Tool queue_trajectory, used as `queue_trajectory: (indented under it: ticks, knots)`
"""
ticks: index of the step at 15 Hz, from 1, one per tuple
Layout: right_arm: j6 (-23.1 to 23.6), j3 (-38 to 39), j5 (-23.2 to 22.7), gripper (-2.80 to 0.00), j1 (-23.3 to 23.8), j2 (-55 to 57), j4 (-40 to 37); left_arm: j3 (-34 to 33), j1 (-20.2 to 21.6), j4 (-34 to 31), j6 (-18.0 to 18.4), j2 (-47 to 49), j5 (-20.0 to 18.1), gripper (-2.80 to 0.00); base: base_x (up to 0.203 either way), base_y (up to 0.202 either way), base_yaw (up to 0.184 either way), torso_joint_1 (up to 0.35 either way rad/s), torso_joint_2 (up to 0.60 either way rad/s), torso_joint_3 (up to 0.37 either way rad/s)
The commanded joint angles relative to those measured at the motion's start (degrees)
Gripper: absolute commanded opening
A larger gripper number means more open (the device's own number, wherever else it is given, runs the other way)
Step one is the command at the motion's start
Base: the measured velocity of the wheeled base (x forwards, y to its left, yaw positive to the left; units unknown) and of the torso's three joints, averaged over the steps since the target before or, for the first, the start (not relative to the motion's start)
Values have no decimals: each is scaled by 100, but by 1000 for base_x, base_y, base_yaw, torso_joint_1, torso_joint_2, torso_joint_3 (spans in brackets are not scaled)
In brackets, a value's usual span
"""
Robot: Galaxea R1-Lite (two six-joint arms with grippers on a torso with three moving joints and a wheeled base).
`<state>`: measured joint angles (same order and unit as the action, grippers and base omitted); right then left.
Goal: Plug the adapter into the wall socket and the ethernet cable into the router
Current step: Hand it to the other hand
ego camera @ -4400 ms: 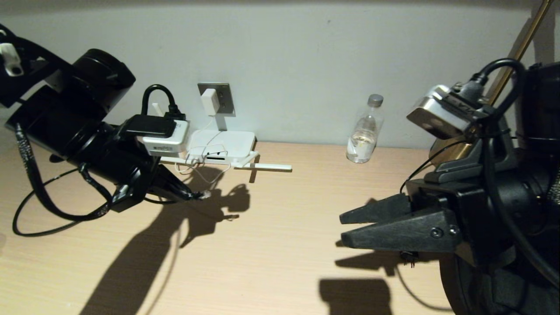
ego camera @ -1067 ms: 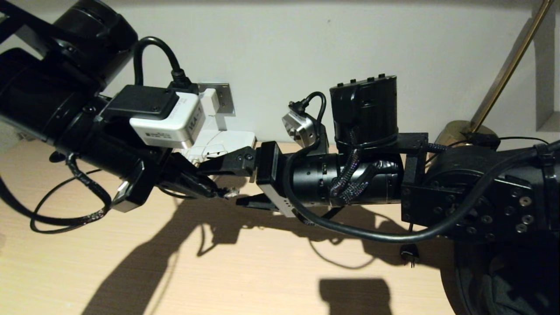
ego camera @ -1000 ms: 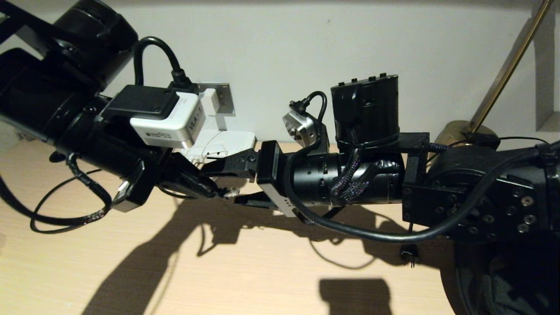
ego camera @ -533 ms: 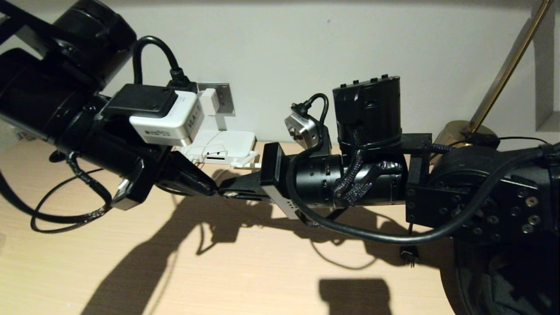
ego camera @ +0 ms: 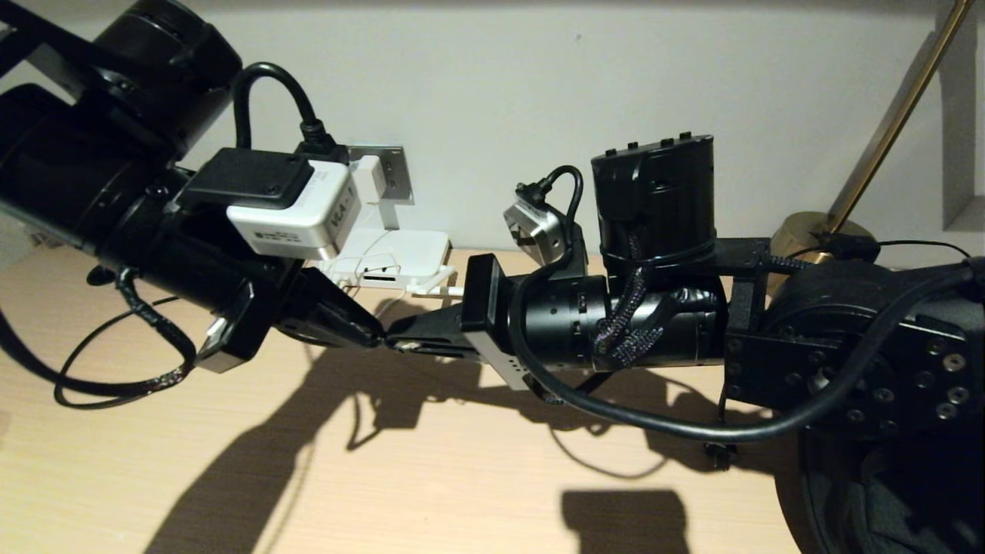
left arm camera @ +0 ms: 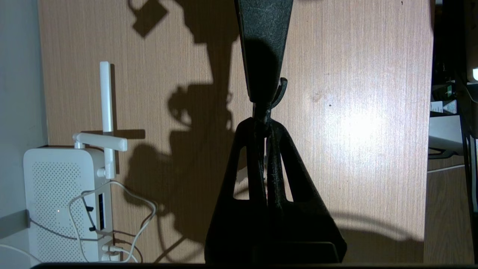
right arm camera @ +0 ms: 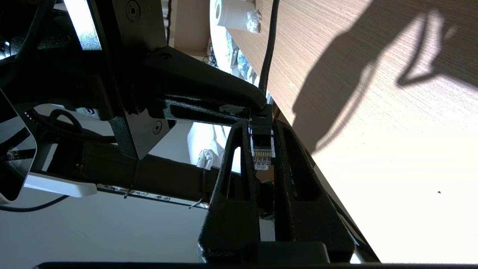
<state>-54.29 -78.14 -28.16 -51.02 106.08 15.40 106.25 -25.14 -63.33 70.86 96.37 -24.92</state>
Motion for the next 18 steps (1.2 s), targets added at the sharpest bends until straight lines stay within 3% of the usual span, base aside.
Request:
queue_trajectory:
  ticks: [1, 2, 3, 10, 11, 13, 16, 18]
  knots:
    - [-29, 1, -32, -280, -5, -17, 16, 1, 0, -30, 41, 14, -4, -280, 0, 0, 0, 0, 0, 0]
    - [-29, 0, -32, -280, -5, -17, 16, 1, 0, -30, 37, 14, -4, -280, 0, 0, 0, 0, 0, 0]
    - [-29, 1, -32, -280, -5, -17, 16, 1, 0, -30, 33, 14, -4, 0, 0, 0, 0, 0, 0, 0]
    - [-114, -8, -32, -280, 4, -35, -10, 0, 0, 90, 59, -128, 43, 0, 0, 0, 0, 0, 0, 0]
    - [-328, -18, -32, -280, 4, -55, -10, -23, 0, 304, 59, -209, 79, 0, 0, 0, 0, 0, 0, 0]
    - [-1208, -71, -32, -280, 8, -136, -4, -287, 0, 967, 59, -479, 100, 0, 0, 0, 0, 0, 0, 0]
    - [-2168, -91, -37, -280, 18, -192, -17, -1141, 36, 1839, 35, -1190, 63, 0, 0, 0, 0, 0, 0, 0]
    - [-2683, -110, -49, -280, 56, -176, 6, -1627, 56, 2050, 18, -1798, -1, 0, 0, 0, 0, 0, 0, 0]
